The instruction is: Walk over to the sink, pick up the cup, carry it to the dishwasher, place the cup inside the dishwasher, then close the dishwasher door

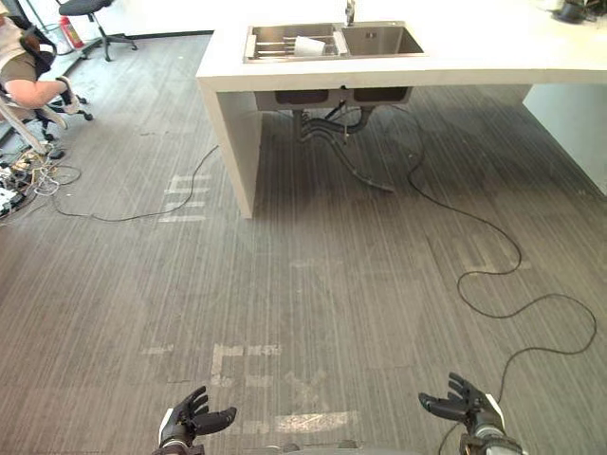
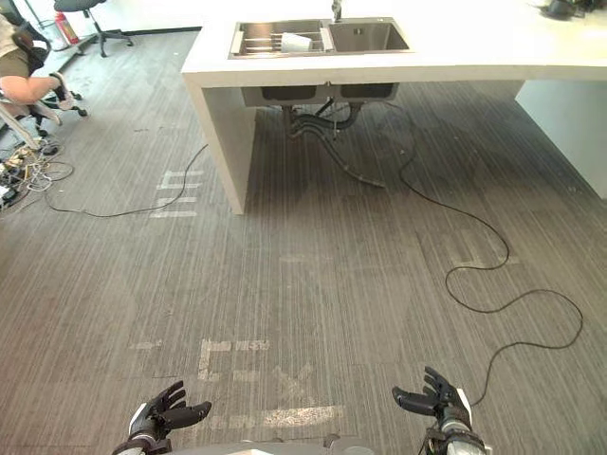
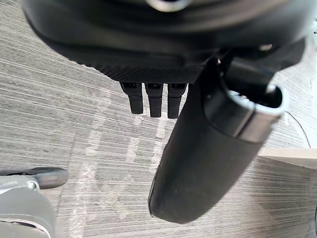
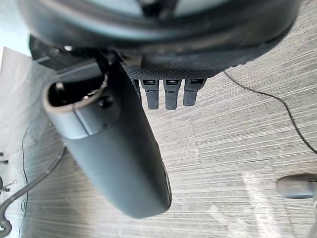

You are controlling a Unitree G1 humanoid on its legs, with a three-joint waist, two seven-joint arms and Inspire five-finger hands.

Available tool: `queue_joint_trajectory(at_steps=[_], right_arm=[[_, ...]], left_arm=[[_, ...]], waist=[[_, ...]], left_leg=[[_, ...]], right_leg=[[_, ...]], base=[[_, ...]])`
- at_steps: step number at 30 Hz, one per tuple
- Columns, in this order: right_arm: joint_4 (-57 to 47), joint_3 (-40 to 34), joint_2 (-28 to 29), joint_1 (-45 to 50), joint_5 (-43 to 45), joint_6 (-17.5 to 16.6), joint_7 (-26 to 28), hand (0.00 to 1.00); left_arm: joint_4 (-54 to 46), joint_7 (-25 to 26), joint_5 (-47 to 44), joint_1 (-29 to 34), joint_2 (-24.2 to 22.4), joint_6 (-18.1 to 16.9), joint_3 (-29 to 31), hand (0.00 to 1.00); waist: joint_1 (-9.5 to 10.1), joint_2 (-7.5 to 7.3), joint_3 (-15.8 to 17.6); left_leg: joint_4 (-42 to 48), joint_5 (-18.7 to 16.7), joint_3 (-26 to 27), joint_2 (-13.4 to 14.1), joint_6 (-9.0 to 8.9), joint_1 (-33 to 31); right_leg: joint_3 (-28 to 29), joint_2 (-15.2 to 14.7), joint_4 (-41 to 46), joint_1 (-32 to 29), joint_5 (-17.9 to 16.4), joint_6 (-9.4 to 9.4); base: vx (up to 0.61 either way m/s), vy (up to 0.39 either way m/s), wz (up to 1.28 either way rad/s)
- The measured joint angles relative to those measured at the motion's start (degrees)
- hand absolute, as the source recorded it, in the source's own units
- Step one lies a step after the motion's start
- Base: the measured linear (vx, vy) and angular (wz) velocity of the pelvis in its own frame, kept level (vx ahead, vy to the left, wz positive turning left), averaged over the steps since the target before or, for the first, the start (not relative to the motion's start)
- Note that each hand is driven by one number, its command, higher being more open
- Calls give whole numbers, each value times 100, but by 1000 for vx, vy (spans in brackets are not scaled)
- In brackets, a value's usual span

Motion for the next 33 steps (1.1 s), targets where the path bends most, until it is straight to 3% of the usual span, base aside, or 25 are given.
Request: queue_joint_trajectory(at_steps=[2, 3, 5, 7, 9, 10, 11, 12, 13, 15, 16, 18, 20, 22, 23, 25, 26, 27, 28, 29, 30, 31, 32, 33], right_arm=[[5, 10, 38, -29, 0, 5, -24, 90], [29, 28, 60, -68, 0, 9, -21, 90], [62, 68, 59, -121, 1, 14, -28, 90], [155, 194, 56, -225, 1, 16, -23, 90], [216, 218, 44, -294, 0, 23, -23, 90], [230, 233, 47, -292, 0, 27, -23, 90], [253, 223, 36, -248, -2, 27, -38, 90], [284, 220, 27, -223, -1, 27, -61, 90], [348, 213, 16, -188, 0, 31, -102, 90], [340, 230, 86, -204, 4, 39, -119, 90], [271, 253, 176, -161, 4, 43, -119, 90], [51, 414, 347, -67, 146, 7, -123, 90], [-95, 458, 382, -67, 224, 3, -155, 90], [-286, 450, 386, -79, 287, -27, -197, 90], [-289, 445, 384, -96, 334, -30, -216, 90], [-224, 438, 371, -179, 335, -8, -240, 90], [-206, 435, 348, -183, 336, -8, -245, 90], [-176, 430, 303, -179, 335, -7, -247, 90], [-89, 340, 284, -201, 333, -1, -244, 90], [-17, 325, 320, -195, 332, 23, -270, 90], [-17, 318, 324, -153, 331, 22, -266, 90], [-9, 192, 331, -133, 328, 23, -253, 90], [36, 75, 348, -130, 325, 32, -259, 90], [68, -39, 406, -115, 322, 38, -261, 90]], left_arm=[[-110, 27, -13, -61, 23, -17, -152, 90], [-107, 33, -13, -108, 34, -22, -199, 90], [-101, 58, -16, -110, 34, -21, -264, 90], [-78, 138, -122, -173, 35, -20, -240, 90], [-48, 150, -234, -314, 10, -21, -242, 90], [-41, 165, -238, -353, 21, -26, -242, 90], [-4, 180, -234, -366, 32, -26, -245, 90], [21, 187, -235, -370, 17, -25, -244, 90], [51, 211, -234, -395, -58, -23, -239, 90], [1, 245, -236, -423, -146, -20, -213, 90], [-136, 251, -235, -367, -224, -15, -150, 90], [-637, 259, -243, -189, -319, -9, -127, 90], [-852, 255, -250, -195, -357, 0, -153, 90], [-1421, 271, -369, -187, -415, -3, -293, 90], [-1734, 282, -443, -162, -437, -8, -357, 90], [-2398, 307, -468, -50, -502, -12, -420, 90], [-2736, 329, -470, 18, -527, -13, -481, 90], [-3078, 365, -470, 77, -551, -13, -542, 90], [-3517, 372, -469, 126, -563, -17, -566, 90], [-3911, 420, -470, 129, -528, -11, -552, 90], [-4158, 434, -470, 134, -533, -7, -552, 90], [-4639, 463, -466, 111, -559, -8, -578, 90], [-5018, 462, -456, 129, -539, -8, -680, 90], [-5449, 458, -444, 116, -469, -14, -797, 90]], waist=[[10, 9, 129], [-10, -15, 213], [-37, 2, 247], [-155, 51, 340], [-234, 197, 525], [-275, 176, 522], [-304, 69, 512], [-311, 40, 478], [-333, 82, 432], [-282, 156, 449], [-237, 171, 458], [-86, 101, 504], [2, 29, 532], [136, -12, 553], [215, -33, 566], [372, -79, 597], [436, -118, 622], [499, -62, 592], [528, 19, 581], [558, -33, 547], [559, -109, 539], [539, -184, 530], [516, -183, 529], [493, -226, 531]], left_leg=[[79, -130, -19, -37, 95, 143], [90, -213, -47, -97, 135, 286], [35, -324, -75, -109, 128, 448], [-124, -376, -230, 42, 56, 664], [-330, -418, -388, 341, -76, 945], [-460, -423, -500, 430, -207, 1062], [-431, -508, -659, 449, -357, 1229], [-361, -556, -722, 484, -437, 1300], [40, -587, -832, 627, -494, 1240], [1792, -338, -919, 887, -744, 582], [3286, 242, -944, 1144, -795, 6], [5212, 273, -601, 1633, -830, -820], [5476, 235, -356, 1706, -763, -1218], [5166, 151, 14, 1663, -647, -1923], [4703, 95, 163, 1554, -572, -2151], [3056, 77, 197, 1042, -524, -2316], [2032, 246, 100, 763, -598, -2318], [1014, 586, -65, 548, -640, -2286], [229, 1072, -242, 414, -527, -2276], [401, 1604, -320, 264, -236, -2218], [564, 1649, -318, 180, -101, -2245], [1030, 1235, -275, 65, 33, -2371], [1245, 982, -261, 38, 76, -2340], [1373, 733, -239, -13, 96, -2145]], right_leg=[[-188, -97, 1453, -606, -147, 207], [-423, -263, 2141, -925, -249, 118], [-751, -436, 2167, -1295, -352, 33], [-1057, -420, 1466, -1600, -324, -23], [-1231, -293, 685, -1806, 17, -89], [-1176, -282, 36, -1899, 461, -60], [-1040, -367, -44, -1949, 1024, -142], [-1029, -357, 89, -1939, 1303, -268], [-1131, -312, 397, -1923, 1232, -524], [-1306, -100, 312, -1525, 945, -768], [-1386, 86, 91, -1069, 815, -891], [-1360, 443, -616, 55, 737, -1022], [-1275, 474, -913, 481, 700, -1078], [-1127, 473, -1413, 1005, 688, -1097], [-1030, 458, -1602, 1222, 669, -1125], [-839, 328, -1822, 1586, 521, -1281], [-744, 233, -1870, 1688, 424, -1212], [-654, 202, -1918, 1775, 300, -1122], [-542, 215, -1932, 1924, 113, -935], [-435, 71, -1826, 2061, -155, -721], [-406, -29, -1665, 2057, -311, -609], [-360, -189, -1099, 1896, -489, -424], [-265, -225, -459, 1706, -498, -399], [-239, -268, 732, 1320, -350, 63]], base=[[116, 47, 5], [204, 47, 9], [191, 22, 9], [370, -81, 34], [431, -145, 50], [458, -194, 60], [490, -229, 62], [546, -280, 60], [576, -313, 40], [576, -326, 29], [604, -328, 12], [700, -341, -9], [457, -206, -15], [387, -101, -25], [546, -32, -38], [485, 55, -43], [489, 114, -38], [599, 169, -47], [641, 212, -49], [562, 189, -39], [614, 171, -18], [514, 127, -1], [651, 166, 5], [632, 173, 10]])
